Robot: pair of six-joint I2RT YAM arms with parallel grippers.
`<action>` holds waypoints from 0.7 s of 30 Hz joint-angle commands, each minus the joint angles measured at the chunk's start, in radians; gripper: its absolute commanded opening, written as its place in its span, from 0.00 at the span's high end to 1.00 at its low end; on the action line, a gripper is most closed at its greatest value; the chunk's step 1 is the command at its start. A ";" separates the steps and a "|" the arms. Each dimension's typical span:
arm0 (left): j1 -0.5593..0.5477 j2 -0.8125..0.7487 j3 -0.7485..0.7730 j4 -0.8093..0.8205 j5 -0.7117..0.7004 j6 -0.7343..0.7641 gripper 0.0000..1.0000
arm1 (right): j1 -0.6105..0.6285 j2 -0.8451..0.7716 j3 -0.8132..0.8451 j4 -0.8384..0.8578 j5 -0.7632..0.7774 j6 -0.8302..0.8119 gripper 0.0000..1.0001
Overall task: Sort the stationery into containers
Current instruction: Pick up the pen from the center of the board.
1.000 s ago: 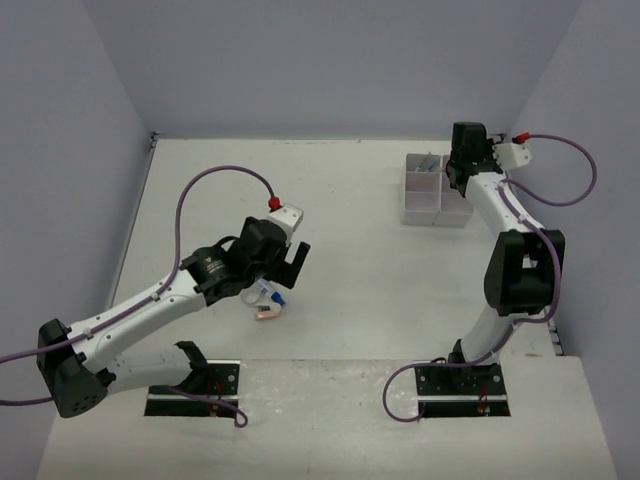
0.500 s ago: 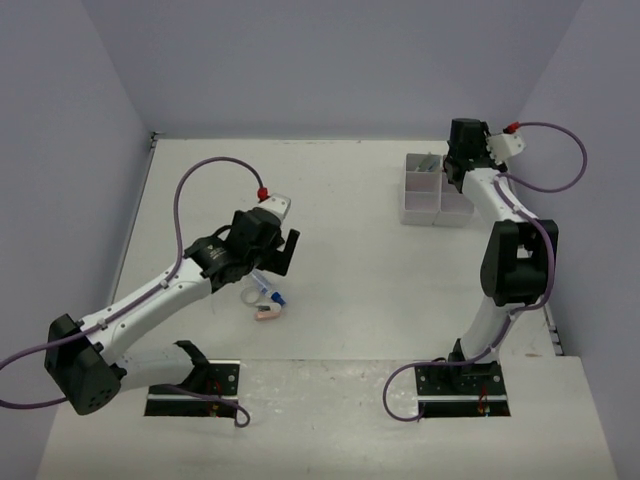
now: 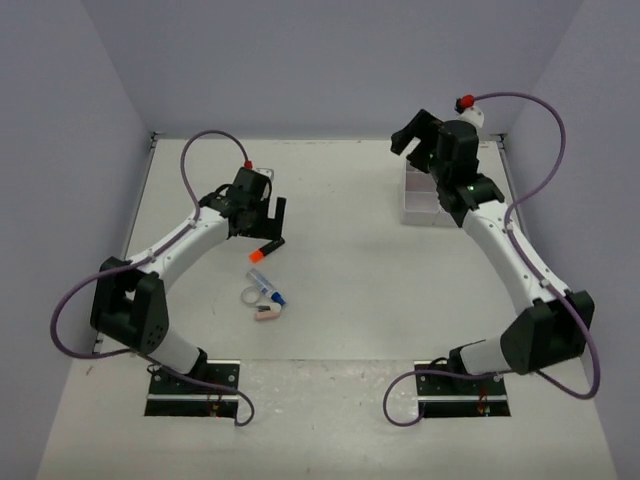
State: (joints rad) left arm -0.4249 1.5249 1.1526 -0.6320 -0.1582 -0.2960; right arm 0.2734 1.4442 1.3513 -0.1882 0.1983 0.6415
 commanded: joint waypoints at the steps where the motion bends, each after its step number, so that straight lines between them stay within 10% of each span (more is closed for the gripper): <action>1: 0.026 0.163 0.093 -0.046 0.078 0.057 0.04 | -0.009 -0.133 -0.130 0.013 -0.408 -0.069 0.01; 21: 0.016 0.448 0.122 0.013 0.054 0.019 0.64 | 0.040 -0.522 -0.489 0.048 -0.571 -0.058 0.01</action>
State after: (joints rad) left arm -0.3898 1.9198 1.2752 -0.6238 -0.0815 -0.2700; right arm 0.3093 0.9571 0.8864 -0.1663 -0.3395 0.5846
